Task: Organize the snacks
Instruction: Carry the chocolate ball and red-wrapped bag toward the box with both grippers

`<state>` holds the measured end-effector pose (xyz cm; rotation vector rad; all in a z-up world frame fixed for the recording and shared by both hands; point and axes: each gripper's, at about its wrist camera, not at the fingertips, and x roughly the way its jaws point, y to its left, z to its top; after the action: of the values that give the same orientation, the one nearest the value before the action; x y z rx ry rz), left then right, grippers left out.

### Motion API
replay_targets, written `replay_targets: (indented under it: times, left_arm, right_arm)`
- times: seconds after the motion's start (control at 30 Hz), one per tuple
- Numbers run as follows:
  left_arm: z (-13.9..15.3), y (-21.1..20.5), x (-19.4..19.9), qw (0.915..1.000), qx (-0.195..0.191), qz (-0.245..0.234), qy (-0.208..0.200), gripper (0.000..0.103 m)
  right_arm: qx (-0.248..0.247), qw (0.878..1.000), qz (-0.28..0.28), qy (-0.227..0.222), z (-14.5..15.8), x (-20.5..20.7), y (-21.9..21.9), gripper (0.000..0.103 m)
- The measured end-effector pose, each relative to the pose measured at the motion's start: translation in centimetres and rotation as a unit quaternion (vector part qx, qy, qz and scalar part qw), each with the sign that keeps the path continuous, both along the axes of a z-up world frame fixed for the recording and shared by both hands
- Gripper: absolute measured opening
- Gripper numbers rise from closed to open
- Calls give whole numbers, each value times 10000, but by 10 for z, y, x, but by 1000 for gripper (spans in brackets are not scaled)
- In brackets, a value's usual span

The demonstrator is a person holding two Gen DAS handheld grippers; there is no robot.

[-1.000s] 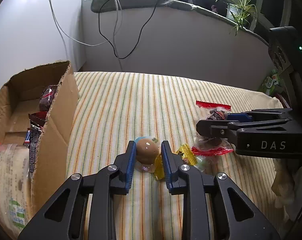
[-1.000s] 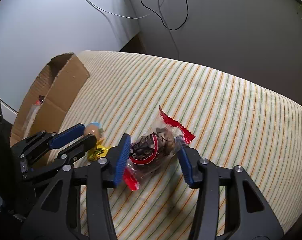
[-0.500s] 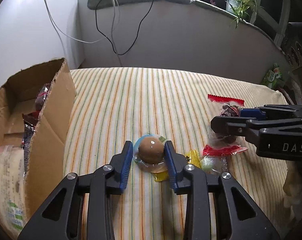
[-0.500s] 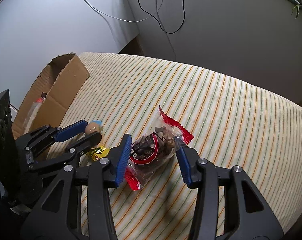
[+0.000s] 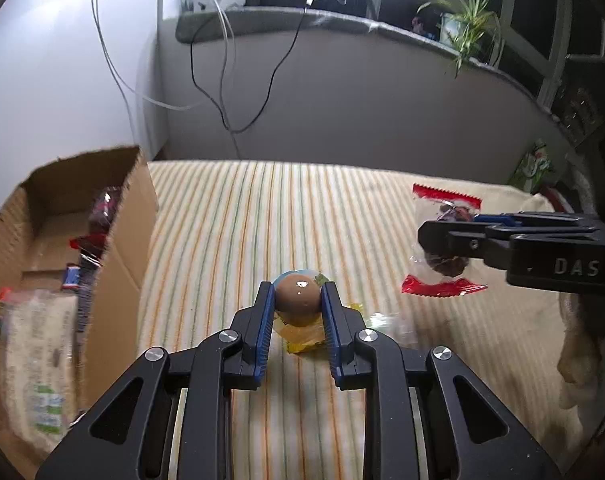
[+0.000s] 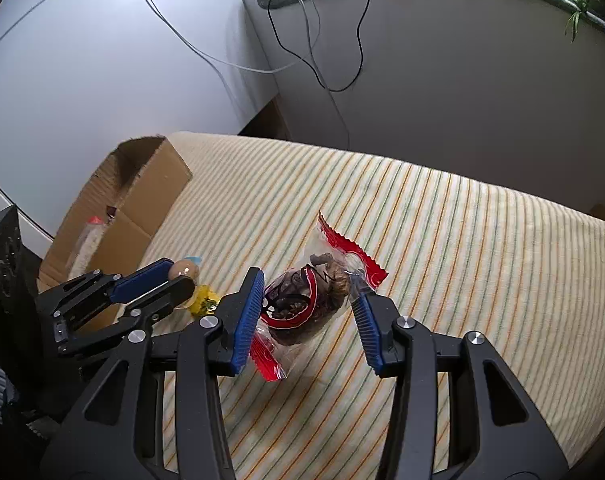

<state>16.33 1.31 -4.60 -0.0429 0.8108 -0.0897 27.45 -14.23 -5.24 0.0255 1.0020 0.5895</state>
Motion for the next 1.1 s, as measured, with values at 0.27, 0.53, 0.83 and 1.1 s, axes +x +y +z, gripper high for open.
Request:
replay_targets:
  times: [0.27, 0.53, 0.83, 1.1]
  left_arm:
    - [28, 13, -20, 9993, -82, 98, -365, 22]
    - [46, 43, -38, 9975, -115, 362, -602, 22]
    - [54, 87, -61, 9944, -126, 763, -717, 22]
    - [55, 122, -76, 9911, -149, 1075, -775, 22]
  right_arm:
    - [78, 9998, 16, -171, 21, -13, 1, 46]
    - [124, 9992, 203, -329, 39, -27, 23, 46]
    - [173, 9977, 492, -440, 53, -35, 69, 46]
    - [166, 9954, 794, -516, 62, -38, 112, 46]
